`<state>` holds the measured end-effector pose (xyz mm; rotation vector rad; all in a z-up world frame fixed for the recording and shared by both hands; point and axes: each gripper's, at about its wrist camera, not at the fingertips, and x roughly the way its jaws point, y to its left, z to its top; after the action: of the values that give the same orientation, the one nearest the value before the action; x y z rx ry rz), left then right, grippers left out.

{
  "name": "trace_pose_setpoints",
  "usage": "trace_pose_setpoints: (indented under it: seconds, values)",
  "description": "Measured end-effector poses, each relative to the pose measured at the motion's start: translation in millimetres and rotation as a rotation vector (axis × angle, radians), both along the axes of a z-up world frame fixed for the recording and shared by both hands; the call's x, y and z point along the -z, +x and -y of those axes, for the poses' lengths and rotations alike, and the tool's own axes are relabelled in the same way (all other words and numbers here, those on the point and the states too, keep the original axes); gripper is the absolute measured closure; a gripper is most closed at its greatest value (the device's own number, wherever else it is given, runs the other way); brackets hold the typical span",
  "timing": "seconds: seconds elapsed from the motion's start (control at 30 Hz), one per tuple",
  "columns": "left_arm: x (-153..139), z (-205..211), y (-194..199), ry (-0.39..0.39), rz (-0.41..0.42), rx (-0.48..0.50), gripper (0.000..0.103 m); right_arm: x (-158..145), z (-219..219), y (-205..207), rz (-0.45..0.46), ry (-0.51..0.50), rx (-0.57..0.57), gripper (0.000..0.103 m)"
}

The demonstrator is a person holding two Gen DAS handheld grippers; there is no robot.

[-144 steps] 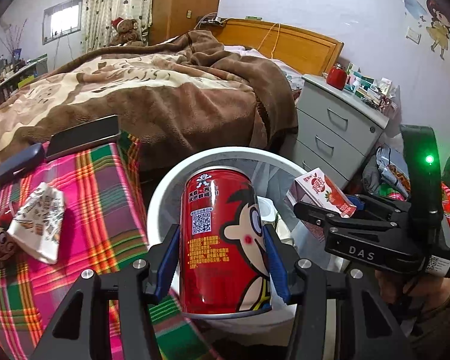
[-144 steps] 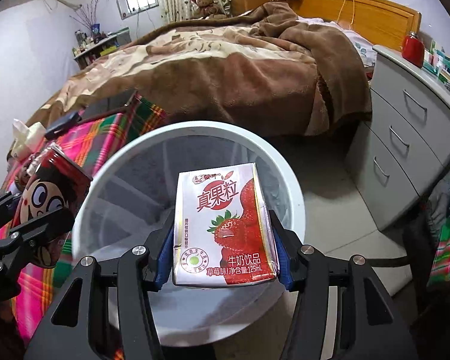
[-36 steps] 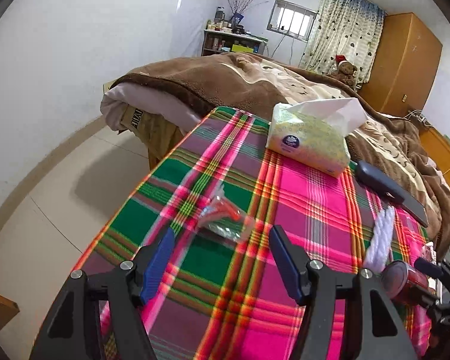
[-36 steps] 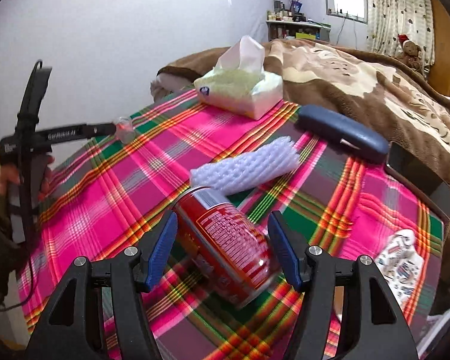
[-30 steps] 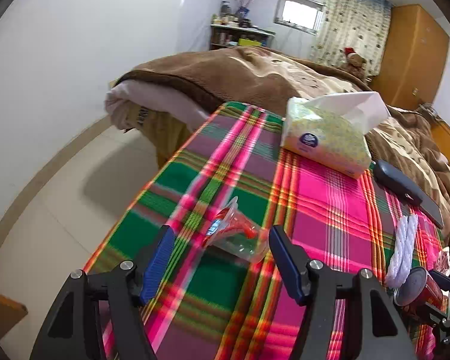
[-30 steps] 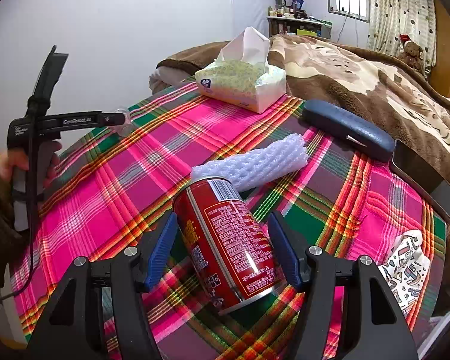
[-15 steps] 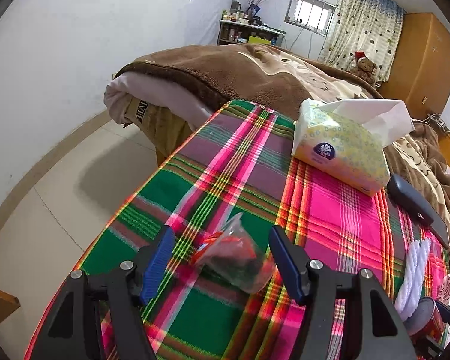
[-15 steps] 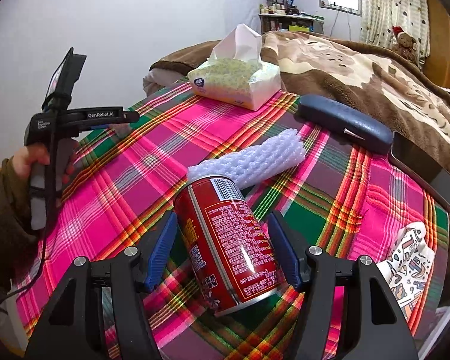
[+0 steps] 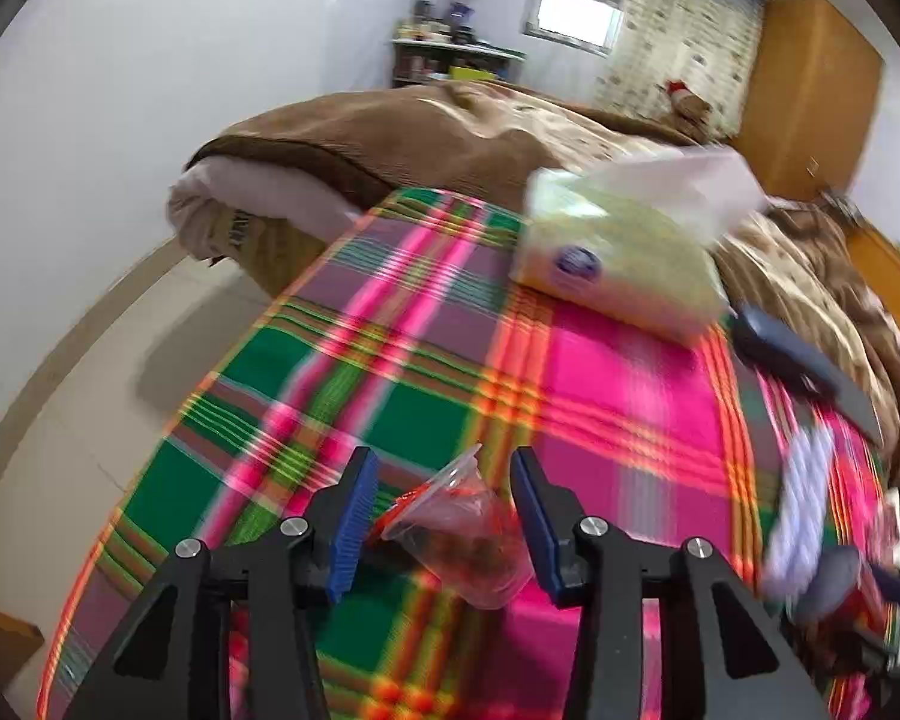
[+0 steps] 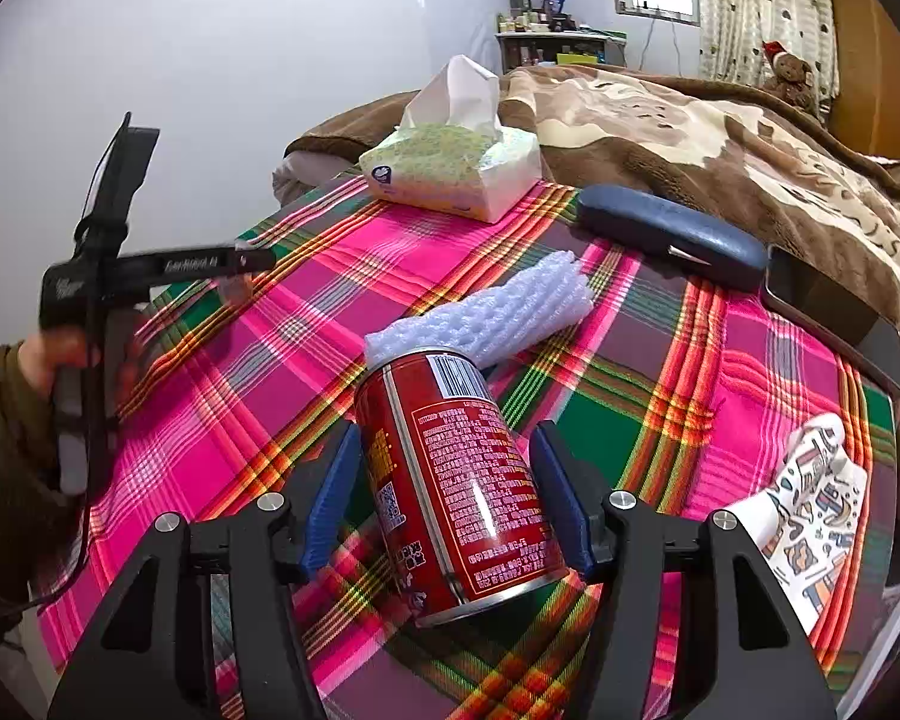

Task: Collect trash
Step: 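Lift the red can and plastic cup toward the bin with both tools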

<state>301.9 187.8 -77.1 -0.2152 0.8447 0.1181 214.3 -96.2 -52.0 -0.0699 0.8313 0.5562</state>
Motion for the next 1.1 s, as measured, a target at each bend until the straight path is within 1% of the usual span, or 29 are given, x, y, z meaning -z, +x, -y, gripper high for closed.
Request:
trace_pose_setpoints:
  seconds: [0.13, 0.23, 0.5, 0.77, 0.87, 1.1]
  values:
    - [-3, 30, -16, 0.036, -0.004, 0.086, 0.057, 0, 1, -2, -0.002, 0.004, 0.019, 0.044]
    - [-3, 48, -30, 0.014, -0.011, 0.138, 0.057, 0, 4, -5, -0.001, 0.007, 0.037, 0.045]
    - [-8, 93, -70, 0.02, -0.014, 0.265, 0.057, 1, 17, -16, -0.014, 0.03, 0.098, 0.046]
    - [-12, 128, -105, 0.046, -0.009, 0.324, 0.057, 2, 30, -28, -0.026, 0.027, 0.137, 0.047]
    - [-12, 133, -112, 0.033, -0.013, 0.326, 0.057, 2, 31, -33, -0.013, 0.006, 0.127, 0.047]
    - [-6, 131, -121, 0.044, -0.043, 0.308, 0.057, 2, 25, -27, -0.019, -0.043, 0.103, 0.046]
